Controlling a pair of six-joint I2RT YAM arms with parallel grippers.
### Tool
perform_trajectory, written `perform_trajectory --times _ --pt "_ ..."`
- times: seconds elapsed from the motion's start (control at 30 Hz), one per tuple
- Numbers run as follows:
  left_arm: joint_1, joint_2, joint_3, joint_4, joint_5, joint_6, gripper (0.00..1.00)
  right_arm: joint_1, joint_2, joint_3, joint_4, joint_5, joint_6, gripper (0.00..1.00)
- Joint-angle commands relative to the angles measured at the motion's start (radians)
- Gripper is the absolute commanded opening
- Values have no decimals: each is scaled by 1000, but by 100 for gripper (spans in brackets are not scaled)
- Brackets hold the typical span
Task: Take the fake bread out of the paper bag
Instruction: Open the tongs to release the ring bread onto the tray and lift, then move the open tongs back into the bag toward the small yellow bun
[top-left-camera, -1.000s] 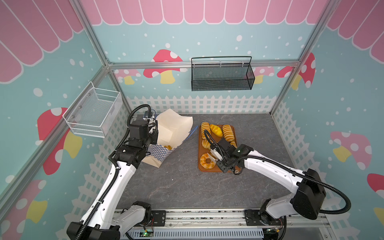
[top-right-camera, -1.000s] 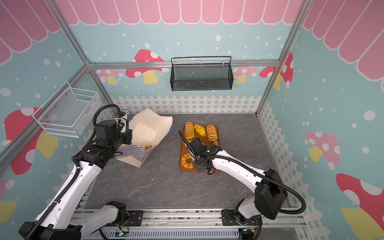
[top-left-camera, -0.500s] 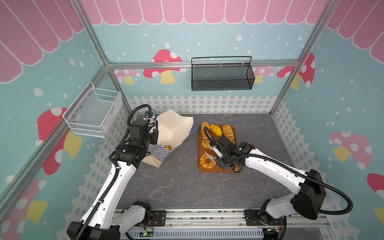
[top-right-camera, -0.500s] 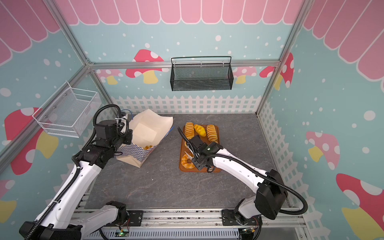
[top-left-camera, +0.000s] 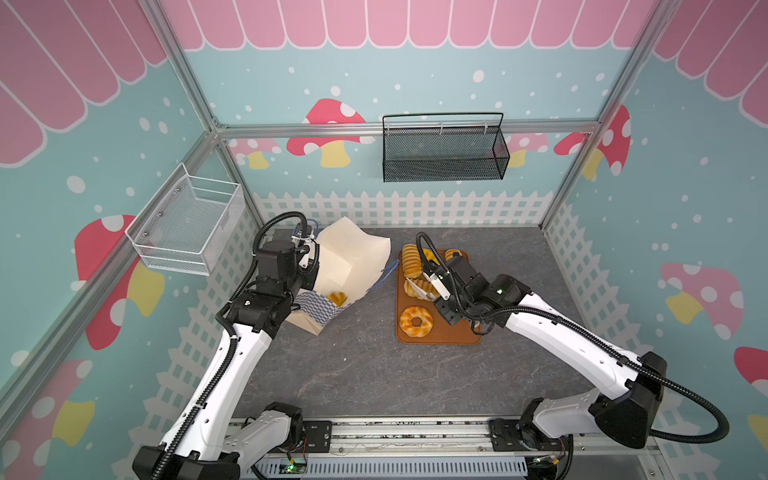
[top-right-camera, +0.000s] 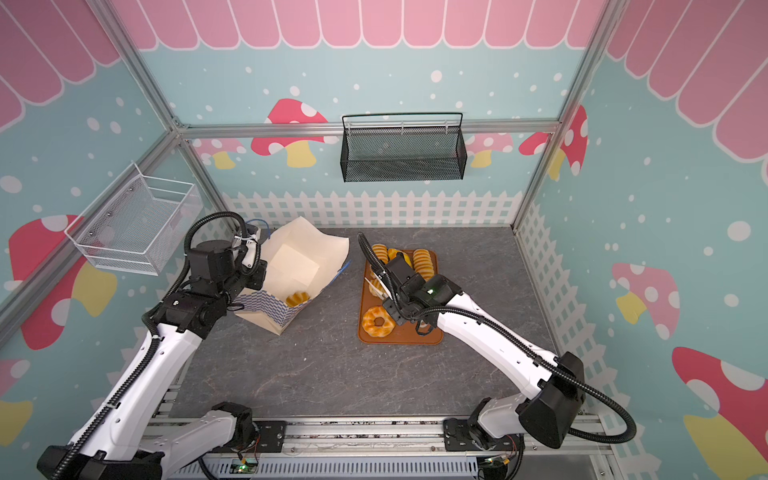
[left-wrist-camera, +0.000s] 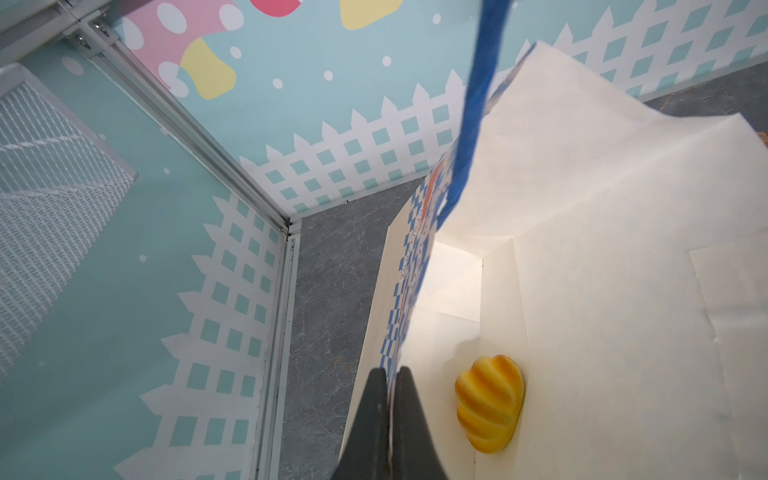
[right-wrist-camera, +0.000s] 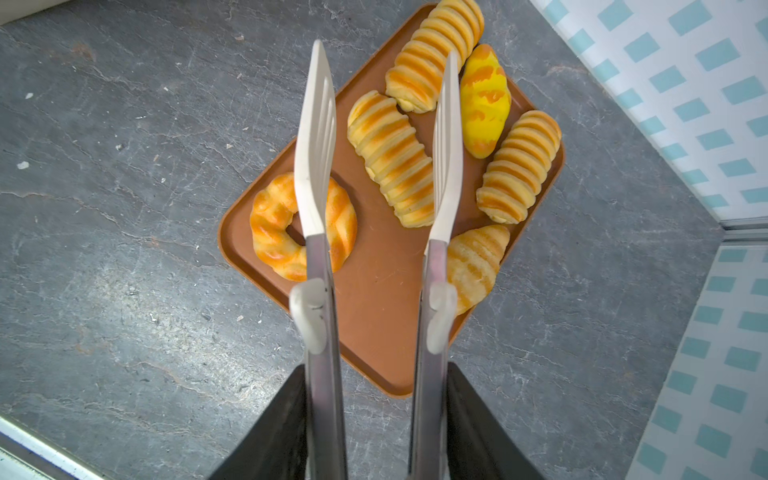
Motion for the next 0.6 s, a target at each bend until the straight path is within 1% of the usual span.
perform_trajectory --times 0.0,0.07,0.1,0.17,0.27,0.43,0.57 --pt "3 -24 -5 32 -10 80 0 -2 2 72 18 52 -43 50" --pt "3 -19 3 37 -14 104 0 -2 4 108 29 67 -62 50" --pt "3 -13 7 42 -9 160 0 -2 5 127 35 75 -75 50" --pt "-1 1 20 48 -10 205 0 -2 5 165 55 83 -102 50" --pt "-19 29 42 62 -17 285 0 -2 2 216 95 60 -138 50" --pt "-63 74 78 102 -11 410 0 -2 2 267 163 -72 -170 50" --pt "-82 93 53 142 -1 430 0 1 8 247 207 -147 -176 48"
